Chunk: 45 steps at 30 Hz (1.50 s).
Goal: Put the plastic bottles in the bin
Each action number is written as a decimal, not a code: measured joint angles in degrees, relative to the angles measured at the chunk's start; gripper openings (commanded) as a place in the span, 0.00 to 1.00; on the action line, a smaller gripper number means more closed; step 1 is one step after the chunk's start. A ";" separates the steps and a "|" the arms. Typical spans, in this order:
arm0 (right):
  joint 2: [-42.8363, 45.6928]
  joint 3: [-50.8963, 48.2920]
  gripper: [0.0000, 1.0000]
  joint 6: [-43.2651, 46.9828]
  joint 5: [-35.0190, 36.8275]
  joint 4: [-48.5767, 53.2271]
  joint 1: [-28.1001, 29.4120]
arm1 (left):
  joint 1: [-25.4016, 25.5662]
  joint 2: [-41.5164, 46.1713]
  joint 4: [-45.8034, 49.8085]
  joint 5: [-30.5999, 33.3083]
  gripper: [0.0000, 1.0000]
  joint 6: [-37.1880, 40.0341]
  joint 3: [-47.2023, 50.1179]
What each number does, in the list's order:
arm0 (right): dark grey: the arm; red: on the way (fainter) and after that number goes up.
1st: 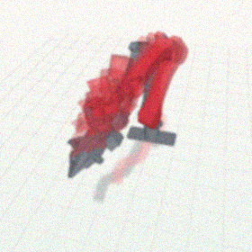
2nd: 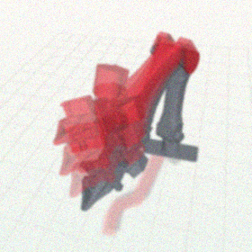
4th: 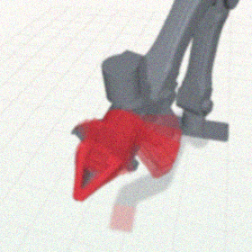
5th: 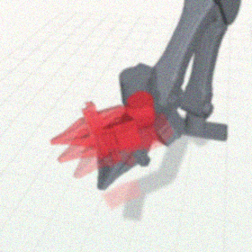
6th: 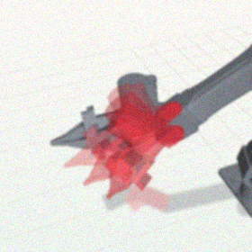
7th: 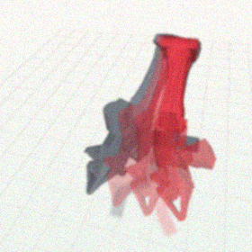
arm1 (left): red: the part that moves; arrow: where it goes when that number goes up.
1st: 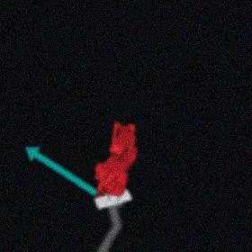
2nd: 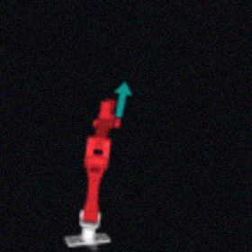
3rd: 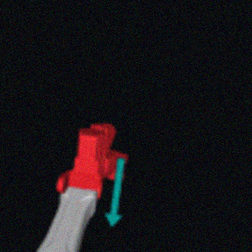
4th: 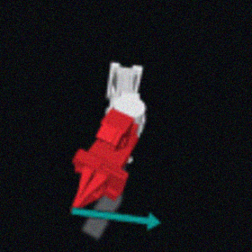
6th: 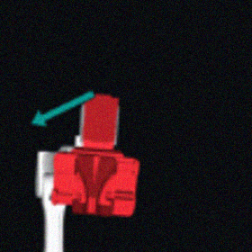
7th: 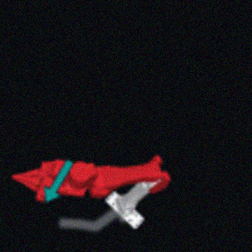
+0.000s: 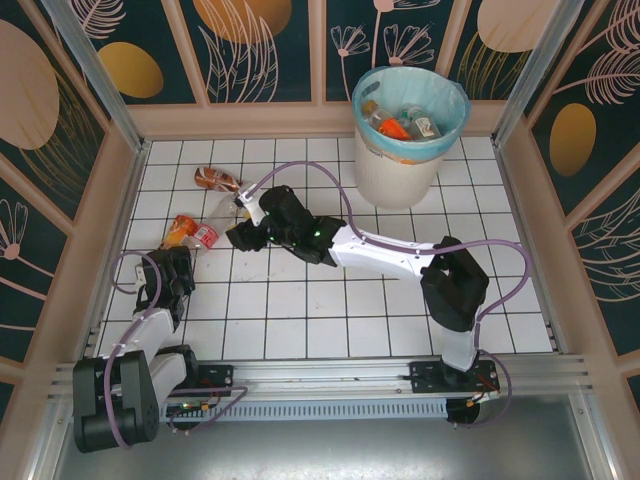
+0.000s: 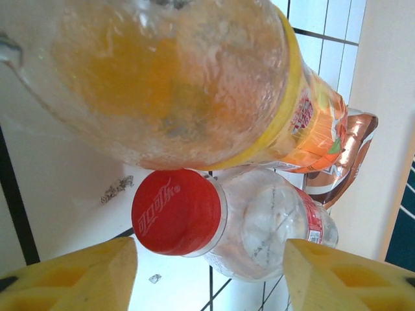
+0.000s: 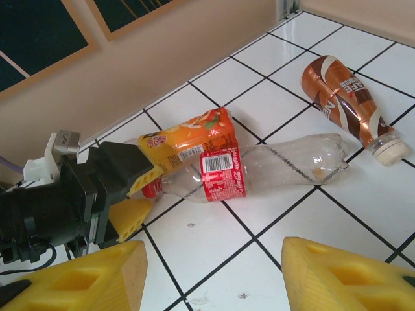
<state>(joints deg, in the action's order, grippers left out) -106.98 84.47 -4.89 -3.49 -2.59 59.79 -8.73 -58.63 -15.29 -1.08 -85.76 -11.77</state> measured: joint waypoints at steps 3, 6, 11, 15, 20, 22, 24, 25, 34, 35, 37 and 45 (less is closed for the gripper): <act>0.00 0.00 0.57 0.00 0.00 0.00 0.17 | 0.00 -0.02 0.13 0.28 0.68 -0.07 0.00; 0.00 0.00 0.57 0.02 0.02 0.02 0.33 | 0.00 -0.79 0.09 0.28 0.68 -0.09 0.00; 0.00 0.00 0.57 0.00 0.20 0.02 0.37 | 0.00 -2.75 0.04 0.31 0.67 -0.11 0.00; 0.00 0.00 0.57 0.02 0.20 0.02 0.37 | 0.00 -3.54 -0.20 0.33 0.64 -0.50 0.07; 0.00 0.00 0.57 0.00 0.39 0.02 0.42 | 0.00 -4.17 -1.07 0.57 0.55 -1.18 0.22; 0.00 0.00 0.57 0.00 0.39 0.02 0.48 | 0.00 -4.17 -1.22 0.79 0.51 -1.44 0.22; 0.00 0.00 0.57 0.00 0.39 0.02 0.55 | 0.00 -4.11 -1.20 1.03 0.46 -1.46 0.24; 0.00 0.00 0.57 0.00 0.39 0.02 0.55 | 0.00 -3.98 -1.20 1.20 0.45 -1.46 0.26; 0.00 0.00 0.57 0.00 0.66 0.02 0.68 | -0.02 2.69 0.87 1.64 0.34 -0.85 0.42; 0.00 0.00 0.57 0.00 0.68 0.02 0.70 | 0.00 3.30 1.16 1.62 0.33 -0.83 0.42; 0.00 0.00 0.57 0.00 0.83 0.02 0.70 | 0.00 4.33 1.84 1.62 0.29 -0.70 0.42; 0.00 0.00 0.57 0.02 1.05 0.02 0.70 | -0.02 5.90 3.56 1.07 0.24 0.85 0.09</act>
<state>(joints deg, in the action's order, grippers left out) -106.98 84.47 -4.86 -2.44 -2.57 60.49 -8.75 -52.73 -11.73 -0.01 -84.90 -11.68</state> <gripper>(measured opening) 0.568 0.257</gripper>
